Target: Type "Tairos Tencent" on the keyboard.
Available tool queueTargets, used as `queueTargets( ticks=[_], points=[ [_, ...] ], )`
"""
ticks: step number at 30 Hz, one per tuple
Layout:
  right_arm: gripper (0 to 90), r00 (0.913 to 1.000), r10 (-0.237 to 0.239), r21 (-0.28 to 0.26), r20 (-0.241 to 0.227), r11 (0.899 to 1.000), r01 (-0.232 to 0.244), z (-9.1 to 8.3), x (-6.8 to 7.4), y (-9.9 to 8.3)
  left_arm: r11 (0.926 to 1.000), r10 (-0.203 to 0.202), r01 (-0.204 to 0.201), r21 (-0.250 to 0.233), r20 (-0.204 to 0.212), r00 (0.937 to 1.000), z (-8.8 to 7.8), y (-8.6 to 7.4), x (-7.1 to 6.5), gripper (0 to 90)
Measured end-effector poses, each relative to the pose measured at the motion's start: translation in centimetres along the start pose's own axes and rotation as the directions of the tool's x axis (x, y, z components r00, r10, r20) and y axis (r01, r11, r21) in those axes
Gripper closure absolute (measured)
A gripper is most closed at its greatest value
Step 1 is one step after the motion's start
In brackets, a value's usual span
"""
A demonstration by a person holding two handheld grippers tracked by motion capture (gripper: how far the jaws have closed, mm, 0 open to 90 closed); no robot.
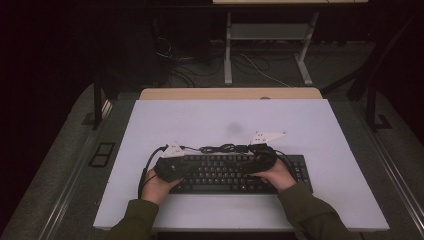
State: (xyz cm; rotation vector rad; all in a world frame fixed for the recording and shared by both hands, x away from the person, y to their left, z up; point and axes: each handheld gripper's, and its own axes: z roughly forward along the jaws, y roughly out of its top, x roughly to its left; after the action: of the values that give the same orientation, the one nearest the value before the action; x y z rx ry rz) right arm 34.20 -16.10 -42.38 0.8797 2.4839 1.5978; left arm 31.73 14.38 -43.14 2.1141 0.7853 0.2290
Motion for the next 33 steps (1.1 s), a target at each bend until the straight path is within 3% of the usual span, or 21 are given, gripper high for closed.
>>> queueTargets(
  ticks=[21,33],
  points=[
    [23.5,1.0,-0.004,-0.003,0.005,1.0,0.004,0.01,0.21,0.11,0.9992,0.006,-0.006,0.039,-0.001,1.0,0.48,-0.28,0.04,89.1],
    [23.5,1.0,-0.006,-0.009,-0.003,1.0,0.006,-0.03,0.38,0.21,0.9999,-0.008,0.008,0.009,0.006,0.9999,0.16,-0.08,0.05,88.9]
  ],
)
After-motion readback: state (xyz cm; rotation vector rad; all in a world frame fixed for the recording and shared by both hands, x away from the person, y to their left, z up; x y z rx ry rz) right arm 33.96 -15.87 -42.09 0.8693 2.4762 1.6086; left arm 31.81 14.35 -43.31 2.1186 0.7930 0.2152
